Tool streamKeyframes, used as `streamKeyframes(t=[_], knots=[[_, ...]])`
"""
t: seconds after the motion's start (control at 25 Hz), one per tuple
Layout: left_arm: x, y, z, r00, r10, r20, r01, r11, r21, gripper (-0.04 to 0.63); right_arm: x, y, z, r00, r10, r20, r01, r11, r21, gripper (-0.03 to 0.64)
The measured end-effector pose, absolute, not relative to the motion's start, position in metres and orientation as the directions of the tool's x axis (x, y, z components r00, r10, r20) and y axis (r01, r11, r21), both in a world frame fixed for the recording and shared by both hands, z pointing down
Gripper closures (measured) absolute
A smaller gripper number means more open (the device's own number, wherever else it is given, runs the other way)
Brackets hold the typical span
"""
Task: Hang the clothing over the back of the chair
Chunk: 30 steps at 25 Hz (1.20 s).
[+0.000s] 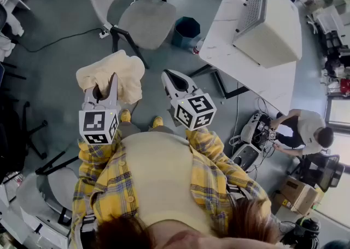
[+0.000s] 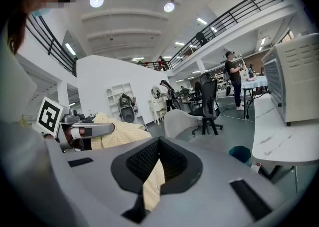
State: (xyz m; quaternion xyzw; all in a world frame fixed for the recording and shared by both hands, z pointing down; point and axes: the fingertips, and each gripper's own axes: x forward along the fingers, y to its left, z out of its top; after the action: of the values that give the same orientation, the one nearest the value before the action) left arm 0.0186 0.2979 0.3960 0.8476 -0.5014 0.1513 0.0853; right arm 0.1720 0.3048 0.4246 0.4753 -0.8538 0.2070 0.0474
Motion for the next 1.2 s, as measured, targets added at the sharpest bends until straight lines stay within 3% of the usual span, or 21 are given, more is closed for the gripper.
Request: streamKeyframes(t=[0.56,1.2], knots=[[0.052,0.298,0.396,0.441,-0.835,0.329,-0.888,-0.458,0.027,0.56,0.198,0.299,0.433,-0.592,-0.761,0.265,-0.797,0.505,-0.331,0.602],[0.054,0.203,0.388,0.627,-0.724,0.29,-0.771,-0.631,0.091,0.56,0.171,0.224,0.436,-0.498,-0.81,0.311,-0.858,0.409,-0.309,0.602]])
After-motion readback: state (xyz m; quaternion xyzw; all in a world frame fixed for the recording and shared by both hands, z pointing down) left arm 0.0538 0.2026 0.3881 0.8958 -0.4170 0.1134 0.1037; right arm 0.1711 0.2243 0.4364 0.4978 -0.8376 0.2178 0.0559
